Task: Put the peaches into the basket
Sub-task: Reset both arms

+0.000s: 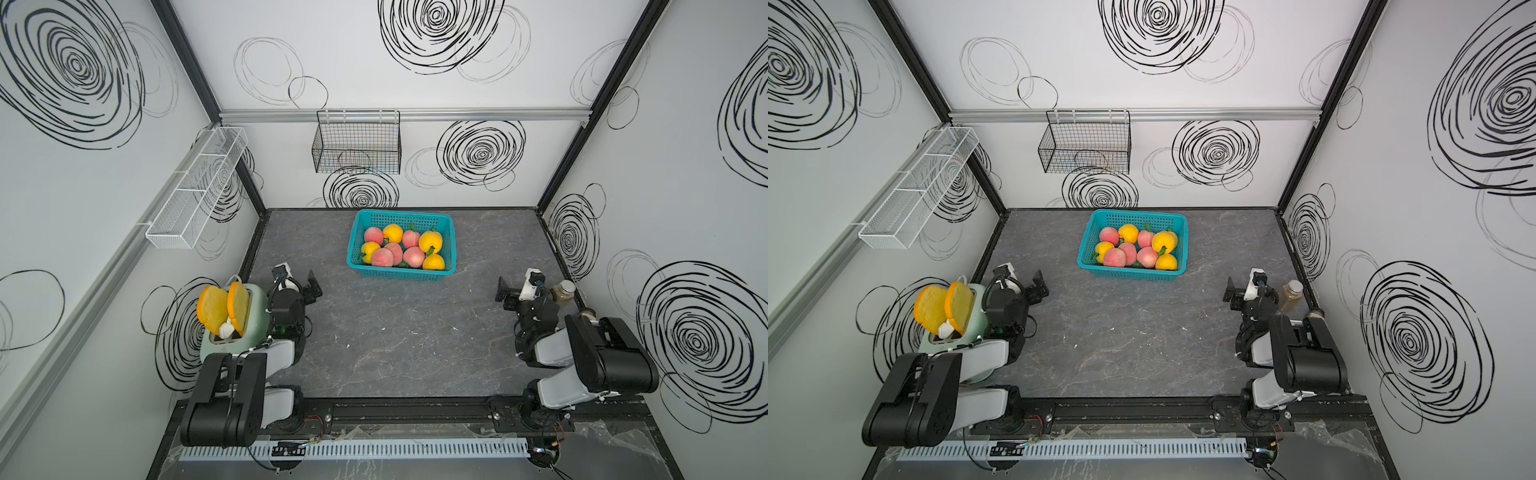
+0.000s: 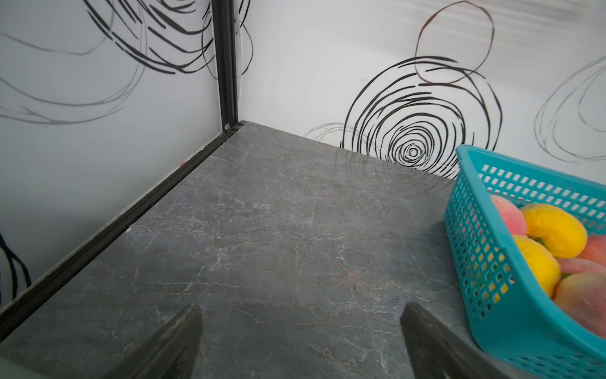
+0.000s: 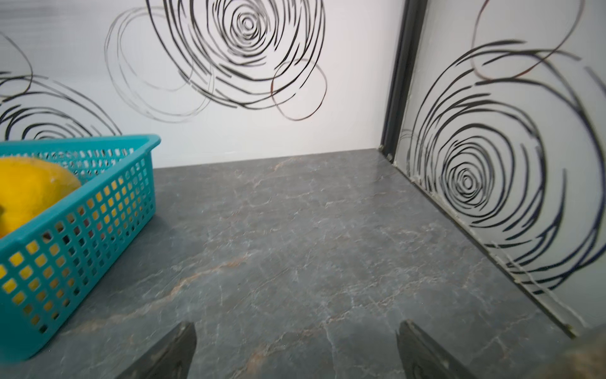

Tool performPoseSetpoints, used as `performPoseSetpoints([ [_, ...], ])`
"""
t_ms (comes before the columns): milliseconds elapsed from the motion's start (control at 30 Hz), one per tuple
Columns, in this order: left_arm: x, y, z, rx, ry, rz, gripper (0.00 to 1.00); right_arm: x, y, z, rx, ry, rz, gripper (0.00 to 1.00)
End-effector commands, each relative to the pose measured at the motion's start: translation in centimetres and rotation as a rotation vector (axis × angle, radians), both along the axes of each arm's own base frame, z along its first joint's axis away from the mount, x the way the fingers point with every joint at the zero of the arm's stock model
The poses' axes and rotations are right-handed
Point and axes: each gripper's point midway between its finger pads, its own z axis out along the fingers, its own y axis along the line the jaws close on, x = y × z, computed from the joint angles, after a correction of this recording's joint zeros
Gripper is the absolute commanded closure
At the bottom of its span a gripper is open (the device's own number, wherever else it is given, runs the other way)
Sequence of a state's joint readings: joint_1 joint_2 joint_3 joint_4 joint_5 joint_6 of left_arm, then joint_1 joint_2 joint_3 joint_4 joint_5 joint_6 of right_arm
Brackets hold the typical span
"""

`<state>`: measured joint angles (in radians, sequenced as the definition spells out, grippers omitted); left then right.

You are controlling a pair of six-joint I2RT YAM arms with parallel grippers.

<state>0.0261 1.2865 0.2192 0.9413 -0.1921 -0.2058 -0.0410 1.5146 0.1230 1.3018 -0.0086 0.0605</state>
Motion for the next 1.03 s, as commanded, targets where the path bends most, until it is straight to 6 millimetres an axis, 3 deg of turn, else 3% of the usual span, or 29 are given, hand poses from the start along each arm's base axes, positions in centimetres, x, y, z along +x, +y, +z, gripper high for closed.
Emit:
performPoseSetpoints([
  [0,0.7,-1.2,3.1,0.063,-0.115,-0.069,0.02,1.6,1.8,2.3,-0.053,-0.069,0.097,0.01],
  [167,0.2,-3.5,2.6,0.138,-0.182,-0.178,0.02,2.0,2.2,2.0,-0.065,-0.045,0.118,0.01],
  [300,1.9,-5.0,1.5,0.161,-0.119,-0.258,0.02,2.3,1.8,1.8,-0.053,-0.032,0.101,0.01],
  [1000,1.7,-4.9,1.7,0.153,-0.133,-0.272,0.02,2.2,1.9,1.8,-0.058,-0.033,0.101,0.01],
])
